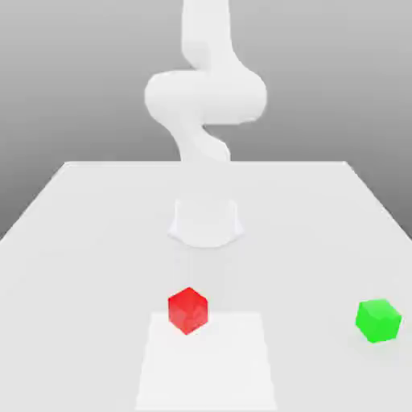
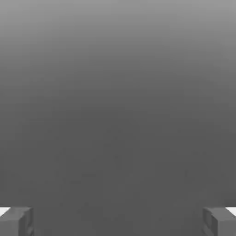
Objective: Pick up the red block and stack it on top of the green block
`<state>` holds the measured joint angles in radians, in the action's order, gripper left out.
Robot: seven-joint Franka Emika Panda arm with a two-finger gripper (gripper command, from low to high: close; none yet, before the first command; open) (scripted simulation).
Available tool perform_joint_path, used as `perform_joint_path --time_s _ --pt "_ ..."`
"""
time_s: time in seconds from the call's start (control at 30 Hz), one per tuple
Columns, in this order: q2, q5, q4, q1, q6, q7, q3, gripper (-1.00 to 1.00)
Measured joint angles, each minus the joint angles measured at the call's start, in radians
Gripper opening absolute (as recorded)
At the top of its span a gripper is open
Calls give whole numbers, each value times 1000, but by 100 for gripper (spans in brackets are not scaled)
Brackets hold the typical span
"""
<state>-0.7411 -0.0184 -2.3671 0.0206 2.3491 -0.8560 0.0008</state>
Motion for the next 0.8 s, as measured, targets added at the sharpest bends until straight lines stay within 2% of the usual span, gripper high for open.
perform_joint_path --time_s 0.3,0.53,0.67,0.77,0.8 --pt "258 -61 -287 92 211 -261 52 0" --pt "506 -55 -530 171 410 -539 120 0" --pt "744 21 -567 201 596 -670 125 0" --pt "861 81 -556 156 695 -720 60 0" --pt "896 91 -552 136 725 -729 38 -100"
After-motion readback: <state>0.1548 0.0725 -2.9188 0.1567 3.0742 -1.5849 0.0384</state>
